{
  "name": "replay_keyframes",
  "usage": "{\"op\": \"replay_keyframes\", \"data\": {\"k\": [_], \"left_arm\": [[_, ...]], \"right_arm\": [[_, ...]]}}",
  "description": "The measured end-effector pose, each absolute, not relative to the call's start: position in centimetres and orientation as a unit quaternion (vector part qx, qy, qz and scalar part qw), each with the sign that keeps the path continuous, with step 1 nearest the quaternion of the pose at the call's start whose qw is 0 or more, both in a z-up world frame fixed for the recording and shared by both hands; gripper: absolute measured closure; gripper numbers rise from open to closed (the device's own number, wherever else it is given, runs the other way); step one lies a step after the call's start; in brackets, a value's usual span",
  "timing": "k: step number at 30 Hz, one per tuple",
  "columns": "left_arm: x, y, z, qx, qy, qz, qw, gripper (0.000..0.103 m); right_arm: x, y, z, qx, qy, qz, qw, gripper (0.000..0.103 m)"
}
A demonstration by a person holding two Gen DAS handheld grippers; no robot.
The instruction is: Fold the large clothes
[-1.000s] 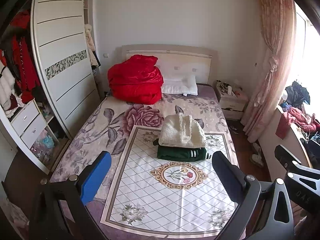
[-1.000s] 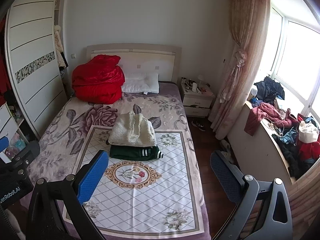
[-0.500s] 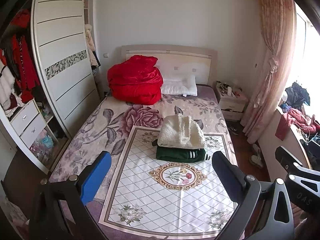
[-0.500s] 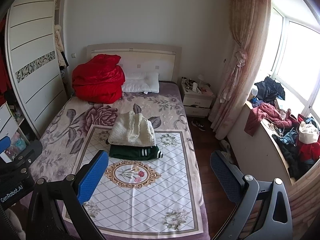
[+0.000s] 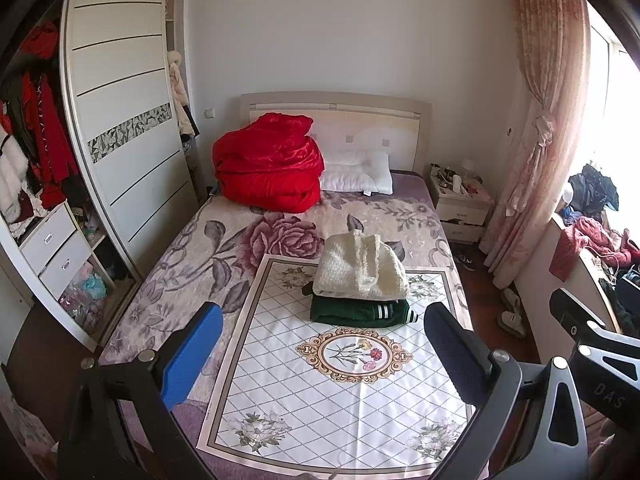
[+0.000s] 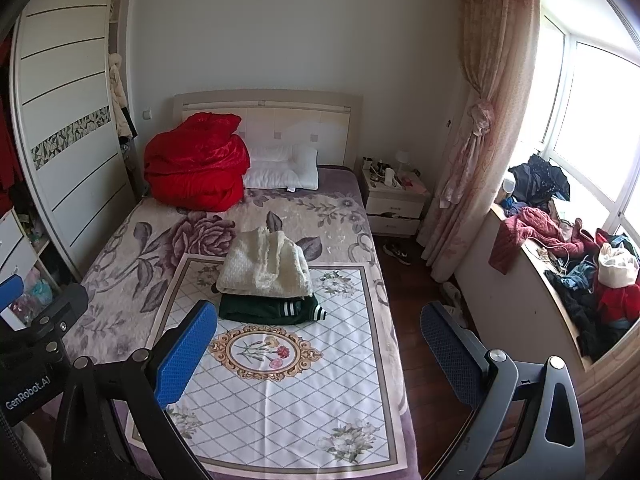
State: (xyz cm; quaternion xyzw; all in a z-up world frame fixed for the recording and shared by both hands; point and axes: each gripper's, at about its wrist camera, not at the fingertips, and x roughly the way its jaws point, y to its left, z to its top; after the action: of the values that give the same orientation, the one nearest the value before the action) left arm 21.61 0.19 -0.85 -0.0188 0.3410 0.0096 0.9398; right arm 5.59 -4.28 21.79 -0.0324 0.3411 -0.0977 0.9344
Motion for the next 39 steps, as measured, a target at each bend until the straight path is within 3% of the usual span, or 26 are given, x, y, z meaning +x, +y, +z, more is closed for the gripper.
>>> {"op": "replay_keyframes", "data": {"k": [39], "left_arm": [[21.78, 0.68, -0.24, -0.022, 0.342, 0.013, 0.939, 0.000]], "right_arm": [[5.16, -4.36, 21.84, -0.027, 0.340, -0.099, 0.935, 0.000]]}}
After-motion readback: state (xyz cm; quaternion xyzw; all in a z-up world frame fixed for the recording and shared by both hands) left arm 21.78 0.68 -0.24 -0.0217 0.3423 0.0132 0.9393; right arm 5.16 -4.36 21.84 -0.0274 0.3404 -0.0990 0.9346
